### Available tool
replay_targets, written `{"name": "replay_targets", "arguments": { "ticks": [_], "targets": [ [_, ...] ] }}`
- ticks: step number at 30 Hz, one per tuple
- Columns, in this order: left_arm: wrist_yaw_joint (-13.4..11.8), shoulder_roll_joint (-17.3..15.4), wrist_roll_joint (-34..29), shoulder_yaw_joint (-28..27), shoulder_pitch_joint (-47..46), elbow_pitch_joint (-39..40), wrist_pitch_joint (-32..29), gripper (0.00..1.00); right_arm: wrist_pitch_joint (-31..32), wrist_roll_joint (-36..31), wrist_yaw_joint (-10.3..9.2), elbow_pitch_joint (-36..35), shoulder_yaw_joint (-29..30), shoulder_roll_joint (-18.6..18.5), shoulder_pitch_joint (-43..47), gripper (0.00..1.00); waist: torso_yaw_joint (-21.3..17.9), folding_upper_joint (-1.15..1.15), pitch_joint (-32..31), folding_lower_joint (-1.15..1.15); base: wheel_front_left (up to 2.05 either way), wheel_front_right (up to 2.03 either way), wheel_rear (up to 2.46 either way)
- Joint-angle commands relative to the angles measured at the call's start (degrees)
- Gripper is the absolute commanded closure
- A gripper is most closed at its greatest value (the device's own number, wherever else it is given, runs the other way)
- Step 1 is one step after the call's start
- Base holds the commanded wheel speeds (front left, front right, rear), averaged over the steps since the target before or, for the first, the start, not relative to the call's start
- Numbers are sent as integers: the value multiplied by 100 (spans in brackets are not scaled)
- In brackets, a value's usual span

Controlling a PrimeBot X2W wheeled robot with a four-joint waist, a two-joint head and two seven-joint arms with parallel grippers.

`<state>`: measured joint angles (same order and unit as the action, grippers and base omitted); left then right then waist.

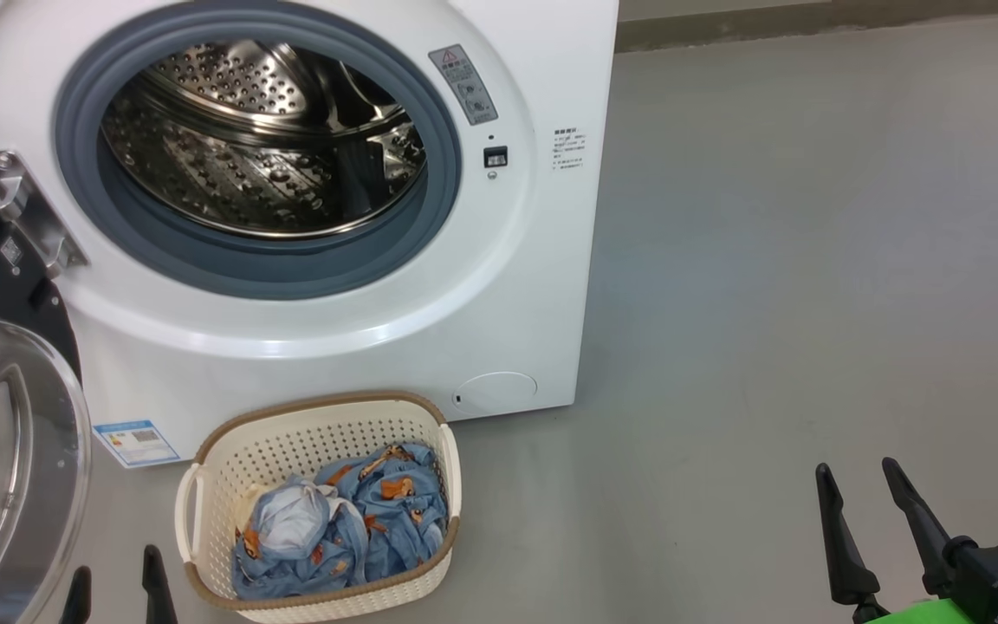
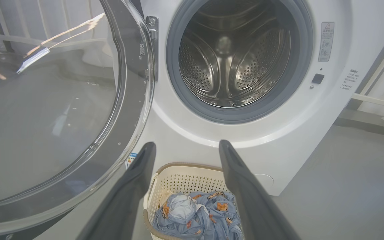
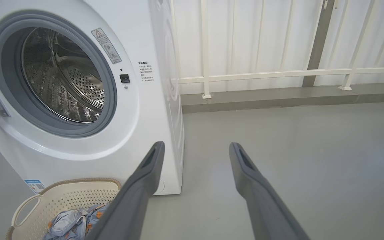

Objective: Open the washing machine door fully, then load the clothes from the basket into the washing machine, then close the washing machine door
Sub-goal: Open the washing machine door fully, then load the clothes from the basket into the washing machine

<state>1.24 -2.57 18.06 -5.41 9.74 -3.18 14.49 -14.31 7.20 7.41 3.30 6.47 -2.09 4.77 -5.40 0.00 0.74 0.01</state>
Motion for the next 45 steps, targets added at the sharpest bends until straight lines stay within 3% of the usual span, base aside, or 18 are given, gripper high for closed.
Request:
{"name": "replay_targets", "arguments": {
  "ticks": [1, 28, 45],
  "targets": [
    [44, -32, 10, -224, -18, 119, 51, 0, -69, -1, 8, -167, -105, -78, -45, 0, 18, 0, -40, -1, 0, 0, 0],
    [68, -32, 34, -202, 229, 276, 51, 0, -69, -82, 8, -153, -47, -78, 5, 0, 365, 0, -95, -1, 0, 0, 0],
    [68, -31, 110, -130, 363, 292, 51, 0, -69, -98, 8, -147, -70, -78, 5, 0, 367, 0, -114, -1, 0, 0, 0]
  ]
}}
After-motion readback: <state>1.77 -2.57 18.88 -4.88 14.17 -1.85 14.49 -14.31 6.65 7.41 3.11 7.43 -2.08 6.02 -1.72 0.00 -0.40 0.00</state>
